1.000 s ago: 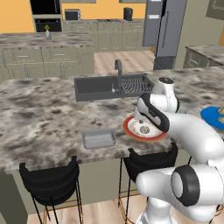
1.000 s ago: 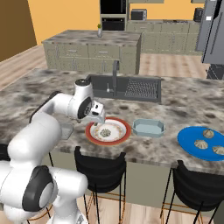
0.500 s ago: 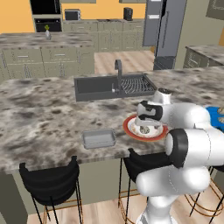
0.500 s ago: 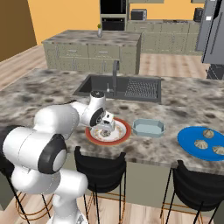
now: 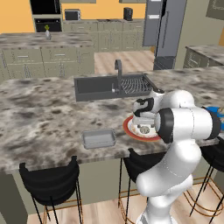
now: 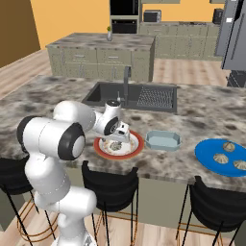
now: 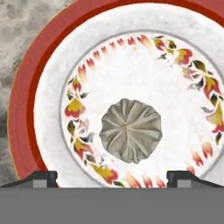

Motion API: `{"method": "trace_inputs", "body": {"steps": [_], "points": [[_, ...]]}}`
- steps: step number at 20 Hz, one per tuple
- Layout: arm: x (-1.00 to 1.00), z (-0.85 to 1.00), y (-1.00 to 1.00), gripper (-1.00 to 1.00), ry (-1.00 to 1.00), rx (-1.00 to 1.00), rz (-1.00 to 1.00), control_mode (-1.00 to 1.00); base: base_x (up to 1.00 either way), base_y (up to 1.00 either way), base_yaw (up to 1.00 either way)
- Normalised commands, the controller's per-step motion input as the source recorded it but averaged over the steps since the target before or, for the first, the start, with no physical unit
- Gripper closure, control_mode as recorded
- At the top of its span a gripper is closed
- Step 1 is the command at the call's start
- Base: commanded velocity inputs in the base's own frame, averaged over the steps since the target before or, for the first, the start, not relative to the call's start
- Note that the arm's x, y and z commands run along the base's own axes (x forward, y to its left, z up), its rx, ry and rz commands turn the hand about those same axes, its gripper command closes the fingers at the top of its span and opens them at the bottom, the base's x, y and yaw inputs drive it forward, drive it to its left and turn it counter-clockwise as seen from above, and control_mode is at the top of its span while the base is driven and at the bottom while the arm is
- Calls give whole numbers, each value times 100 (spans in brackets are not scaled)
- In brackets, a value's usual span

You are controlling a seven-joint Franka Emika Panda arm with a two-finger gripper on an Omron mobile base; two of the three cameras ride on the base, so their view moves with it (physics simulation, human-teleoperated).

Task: Place two dumplings into each of the tupperware containers and then place the containers in the fridge.

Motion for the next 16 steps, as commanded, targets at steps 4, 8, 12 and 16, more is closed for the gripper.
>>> {"method": "trace_inputs", "body": {"steps": [4,8,12,16], "points": [[25,-46,-9,-100,0,0,0,-100,0,0,0],[19,-44,-15,-100,0,1,0,-100,0,0,0],[19,-28,0,-100,1,0,0,-100,0,0,0],[13,-22,0,-100,0,0,0,-100,0,0,0]]}}
